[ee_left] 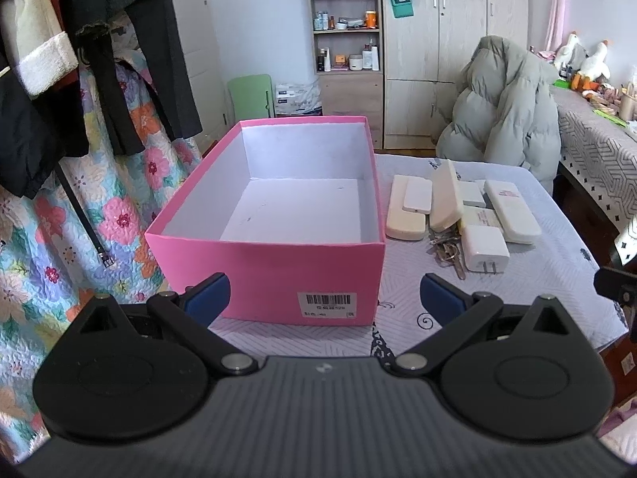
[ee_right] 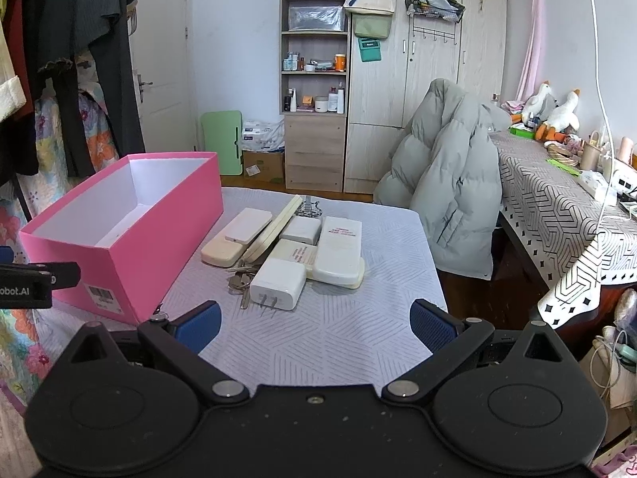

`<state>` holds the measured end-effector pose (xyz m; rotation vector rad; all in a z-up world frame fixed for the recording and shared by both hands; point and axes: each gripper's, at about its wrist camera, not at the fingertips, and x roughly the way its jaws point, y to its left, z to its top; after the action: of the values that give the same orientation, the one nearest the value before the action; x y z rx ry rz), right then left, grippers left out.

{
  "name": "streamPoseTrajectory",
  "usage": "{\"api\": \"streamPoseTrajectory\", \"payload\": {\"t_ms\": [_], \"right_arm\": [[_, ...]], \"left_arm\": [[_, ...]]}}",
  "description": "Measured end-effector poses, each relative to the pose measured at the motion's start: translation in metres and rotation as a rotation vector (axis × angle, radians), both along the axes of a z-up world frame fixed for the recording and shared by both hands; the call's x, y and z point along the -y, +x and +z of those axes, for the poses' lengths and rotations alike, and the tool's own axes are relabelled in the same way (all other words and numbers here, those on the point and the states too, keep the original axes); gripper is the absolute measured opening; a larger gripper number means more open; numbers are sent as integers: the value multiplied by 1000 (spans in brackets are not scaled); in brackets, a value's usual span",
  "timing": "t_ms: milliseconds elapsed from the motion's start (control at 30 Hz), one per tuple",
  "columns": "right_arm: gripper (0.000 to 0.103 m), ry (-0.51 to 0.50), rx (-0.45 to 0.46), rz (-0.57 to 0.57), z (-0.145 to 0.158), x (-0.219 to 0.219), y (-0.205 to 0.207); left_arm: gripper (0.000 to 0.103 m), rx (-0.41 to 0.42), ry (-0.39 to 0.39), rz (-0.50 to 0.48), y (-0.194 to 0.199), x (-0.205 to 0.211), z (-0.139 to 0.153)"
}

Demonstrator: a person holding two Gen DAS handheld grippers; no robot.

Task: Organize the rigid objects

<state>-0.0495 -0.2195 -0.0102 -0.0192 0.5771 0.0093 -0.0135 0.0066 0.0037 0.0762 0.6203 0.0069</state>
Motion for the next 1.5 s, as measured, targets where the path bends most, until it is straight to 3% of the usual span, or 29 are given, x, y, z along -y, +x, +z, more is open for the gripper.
{"api": "streamPoseTrajectory", "payload": {"t_ms": [533,1067,1300,1500], "right_arm": [[102,4,-16,5,-1,1,3],[102,11,-36,47,-4,-2,6],[102,89,117,177,9,11,10],[102,84,109,287,31,13,46]], "left_arm": [[103,-9,-55,-21,0,-3,4],[101,-29,-56,-43,1,-2,8],[101,11,-5,-90,5,-4,42],[101,22,91,-180,29,-17,71]]}}
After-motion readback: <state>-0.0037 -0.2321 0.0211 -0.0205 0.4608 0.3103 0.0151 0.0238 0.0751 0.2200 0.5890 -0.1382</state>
